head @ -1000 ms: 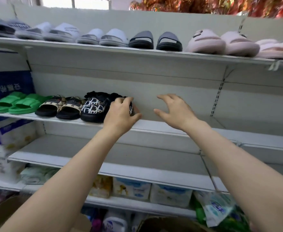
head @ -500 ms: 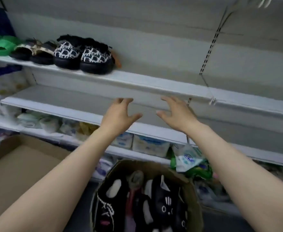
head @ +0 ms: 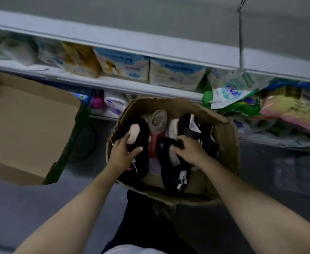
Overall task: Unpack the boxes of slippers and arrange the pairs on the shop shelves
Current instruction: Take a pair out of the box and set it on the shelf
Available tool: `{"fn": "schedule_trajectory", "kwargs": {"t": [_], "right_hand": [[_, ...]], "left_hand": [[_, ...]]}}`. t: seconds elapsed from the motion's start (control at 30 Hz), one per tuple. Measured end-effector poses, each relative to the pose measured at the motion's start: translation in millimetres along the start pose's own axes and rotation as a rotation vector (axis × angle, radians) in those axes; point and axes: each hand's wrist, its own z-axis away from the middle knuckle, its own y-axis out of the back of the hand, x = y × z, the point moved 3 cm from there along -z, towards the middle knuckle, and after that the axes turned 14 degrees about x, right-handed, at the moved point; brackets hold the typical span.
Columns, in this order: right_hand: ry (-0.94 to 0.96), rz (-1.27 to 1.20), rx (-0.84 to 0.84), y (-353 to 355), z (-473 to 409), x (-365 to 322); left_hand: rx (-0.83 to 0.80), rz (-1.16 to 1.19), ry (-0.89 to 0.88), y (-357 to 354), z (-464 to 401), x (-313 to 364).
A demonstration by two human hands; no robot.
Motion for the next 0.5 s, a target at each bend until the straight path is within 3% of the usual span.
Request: {"fn": "schedule_trajectory", "kwargs": {"t": [0.13,0.23,0.4,0.5], "right_hand": [[-0.13,-0.026,-0.118,-44.9,-2.4,37.5],[-0.154,0.02,-0.206,-63.6,-2.4,58.1],[0.076,0.376,-0.207,-79.8,-10.3,78.5],[0.232,0.523,-0.179,-82.9,-10.3,75.5]], "left_hand": [[-0.07,-0.062,0.097,-31.2,6.9,-40.5],[-0.094,-0.094,0.074,-41.9,-1.3,-49.1],[-0.121,-0.255,-0.023,-45.7,-28.0,-46.1],[-0.142,-0.501,-0.17,-42.9,-37.3,-42.7]]}}
